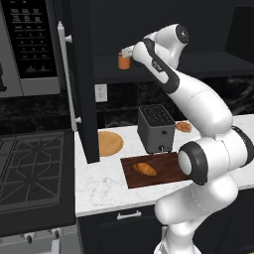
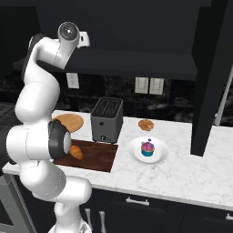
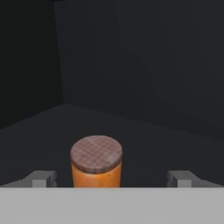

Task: From the different types of pastries on the counter, select a croissant and place it on the cutting board. Then retrieve a jar of jam from the cabinet and place it alongside the croissant on the cutting board.

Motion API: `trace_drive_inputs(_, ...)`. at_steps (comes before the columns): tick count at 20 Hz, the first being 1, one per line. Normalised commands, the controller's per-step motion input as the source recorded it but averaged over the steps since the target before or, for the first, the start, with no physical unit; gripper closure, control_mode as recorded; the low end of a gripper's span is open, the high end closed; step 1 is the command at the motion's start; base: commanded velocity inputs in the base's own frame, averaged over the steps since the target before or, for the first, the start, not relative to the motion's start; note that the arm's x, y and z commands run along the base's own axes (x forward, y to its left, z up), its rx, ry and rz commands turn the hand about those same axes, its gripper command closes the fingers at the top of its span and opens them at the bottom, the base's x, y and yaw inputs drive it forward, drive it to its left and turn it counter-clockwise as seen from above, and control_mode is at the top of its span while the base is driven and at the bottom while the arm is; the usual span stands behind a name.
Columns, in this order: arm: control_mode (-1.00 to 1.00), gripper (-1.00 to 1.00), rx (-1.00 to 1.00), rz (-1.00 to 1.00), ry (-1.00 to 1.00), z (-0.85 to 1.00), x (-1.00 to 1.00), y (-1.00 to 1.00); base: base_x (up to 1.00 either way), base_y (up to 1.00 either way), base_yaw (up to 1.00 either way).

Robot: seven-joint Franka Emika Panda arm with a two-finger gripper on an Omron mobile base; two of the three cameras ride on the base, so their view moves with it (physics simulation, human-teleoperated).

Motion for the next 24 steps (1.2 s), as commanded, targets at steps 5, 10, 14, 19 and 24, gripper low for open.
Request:
trace_drive_inputs(5, -1.0, -1.0, 0.0, 0.0, 0.0, -0.05, 0.0, 0.02, 0.0, 0.0, 0.0)
trace_drive_inputs(10, -1.0, -1.0, 0.0, 0.0, 0.0, -0.32, -0.07, 0.03, 0.0, 0.0, 0.0)
trace_drive_inputs(14, -1.0, -1.0, 0.0, 0.0, 0.0, -0.21, 0.0, 0.01, 0.0, 0.0, 0.0)
trace_drive_inputs(19, -1.0, -1.0, 0.0, 0.01, -0.04, -0.13, 0.09, 0.11, 0.0, 0.0, 0.0)
trace_drive_inputs(24, -1.0, -1.0, 0.0, 0.03, -0.02, -0.23, 0.21, 0.23, 0.0, 0.0, 0.0)
